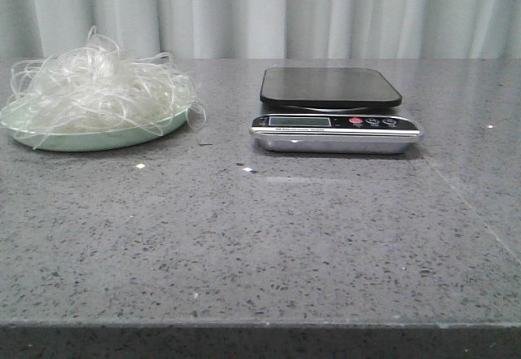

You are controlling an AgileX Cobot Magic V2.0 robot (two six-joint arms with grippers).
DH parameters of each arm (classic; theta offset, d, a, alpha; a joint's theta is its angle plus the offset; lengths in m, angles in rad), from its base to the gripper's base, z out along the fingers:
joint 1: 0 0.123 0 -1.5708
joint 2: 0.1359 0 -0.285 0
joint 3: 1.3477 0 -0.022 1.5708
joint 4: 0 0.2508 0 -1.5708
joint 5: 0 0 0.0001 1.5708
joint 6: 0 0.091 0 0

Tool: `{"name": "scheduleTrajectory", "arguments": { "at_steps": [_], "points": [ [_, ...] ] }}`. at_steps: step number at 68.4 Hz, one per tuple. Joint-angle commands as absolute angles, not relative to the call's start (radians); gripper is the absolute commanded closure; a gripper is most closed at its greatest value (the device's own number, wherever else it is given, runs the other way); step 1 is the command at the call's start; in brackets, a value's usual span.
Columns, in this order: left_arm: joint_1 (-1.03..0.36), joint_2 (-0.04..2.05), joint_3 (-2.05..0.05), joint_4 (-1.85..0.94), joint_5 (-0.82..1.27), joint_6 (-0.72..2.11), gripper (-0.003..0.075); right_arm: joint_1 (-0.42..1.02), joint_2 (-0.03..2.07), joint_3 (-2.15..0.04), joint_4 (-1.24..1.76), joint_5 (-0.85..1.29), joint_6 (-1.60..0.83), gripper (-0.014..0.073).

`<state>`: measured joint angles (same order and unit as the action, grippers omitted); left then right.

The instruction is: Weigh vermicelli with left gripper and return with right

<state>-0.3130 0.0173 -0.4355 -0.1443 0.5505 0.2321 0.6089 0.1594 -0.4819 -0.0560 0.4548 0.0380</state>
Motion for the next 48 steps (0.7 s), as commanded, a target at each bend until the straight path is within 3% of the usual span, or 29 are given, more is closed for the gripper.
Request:
{"name": "scheduleTrajectory", "arguments": {
  "at_steps": [1, 6, 10, 14, 19, 20, 27, 48],
  "points": [
    [-0.312, 0.034, -0.460, -0.152, 0.480, 0.223, 0.0586, 0.604, 0.103, -0.446, -0.074, 0.349, 0.027, -0.0005],
    [-0.312, 0.034, -0.460, -0.152, 0.480, 0.223, 0.0586, 0.604, 0.077, -0.430, -0.074, 0.352, 0.027, 0.0011],
    [-0.312, 0.034, -0.460, -0.152, 0.480, 0.223, 0.0586, 0.604, 0.072, -0.425, -0.074, 0.359, 0.027, 0.0086],
    [-0.312, 0.034, -0.460, -0.152, 0.480, 0.223, 0.0586, 0.604, 0.072, -0.425, -0.074, 0.362, 0.027, 0.0218],
    [-0.312, 0.034, -0.460, -0.152, 0.480, 0.223, 0.0586, 0.604, 0.072, -0.425, -0.074, 0.362, 0.027, 0.0466],
    [-0.312, 0.034, -0.460, -0.152, 0.480, 0.223, 0.0586, 0.604, 0.072, -0.425, -0.074, 0.362, 0.027, 0.0477],
    [-0.312, 0.034, -0.460, -0.152, 0.480, 0.223, 0.0586, 0.604, 0.072, -0.425, -0.074, 0.363, 0.027, 0.0403],
    [-0.312, 0.034, -0.460, -0.152, 0.480, 0.223, 0.0586, 0.604, 0.072, -0.425, -0.074, 0.363, 0.027, 0.0407]
  ]
}}
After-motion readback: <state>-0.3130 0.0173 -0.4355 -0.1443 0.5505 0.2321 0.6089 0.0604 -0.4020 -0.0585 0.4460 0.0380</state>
